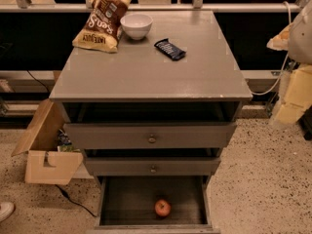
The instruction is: Pick apple from bottom drawer and place on counter
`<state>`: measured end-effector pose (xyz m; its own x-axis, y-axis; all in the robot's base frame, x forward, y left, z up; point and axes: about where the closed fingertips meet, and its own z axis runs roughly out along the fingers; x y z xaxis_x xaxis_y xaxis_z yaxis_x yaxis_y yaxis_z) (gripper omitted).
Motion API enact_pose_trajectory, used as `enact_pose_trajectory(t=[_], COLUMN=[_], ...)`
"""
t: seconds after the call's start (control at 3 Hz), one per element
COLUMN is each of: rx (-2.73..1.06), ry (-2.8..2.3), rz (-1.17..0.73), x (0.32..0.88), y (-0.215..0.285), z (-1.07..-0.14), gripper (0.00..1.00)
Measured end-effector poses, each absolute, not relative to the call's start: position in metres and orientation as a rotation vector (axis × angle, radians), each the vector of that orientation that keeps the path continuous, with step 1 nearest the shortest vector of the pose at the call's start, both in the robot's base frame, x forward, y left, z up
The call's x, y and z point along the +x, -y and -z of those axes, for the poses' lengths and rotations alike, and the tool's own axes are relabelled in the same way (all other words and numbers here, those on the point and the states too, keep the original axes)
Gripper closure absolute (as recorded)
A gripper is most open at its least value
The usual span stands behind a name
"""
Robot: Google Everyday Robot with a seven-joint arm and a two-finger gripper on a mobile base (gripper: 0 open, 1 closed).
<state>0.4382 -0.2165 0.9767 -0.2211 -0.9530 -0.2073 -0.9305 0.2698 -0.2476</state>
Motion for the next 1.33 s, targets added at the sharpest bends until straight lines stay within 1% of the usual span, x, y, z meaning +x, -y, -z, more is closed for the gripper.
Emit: enact_pose_trajectory(t=[0.33,0.67,1.33], rx=[-1.713,-1.686,-1.503], ry=[-2.221,-2.203,-2.092], rz=[0.087,0.030,-0.295], x=[0.437,0.434,0.419], y=[0.215,0.212,0.200], z=[-0.972,-0.951,-0.857], gripper=[0.00,0.00,0.00])
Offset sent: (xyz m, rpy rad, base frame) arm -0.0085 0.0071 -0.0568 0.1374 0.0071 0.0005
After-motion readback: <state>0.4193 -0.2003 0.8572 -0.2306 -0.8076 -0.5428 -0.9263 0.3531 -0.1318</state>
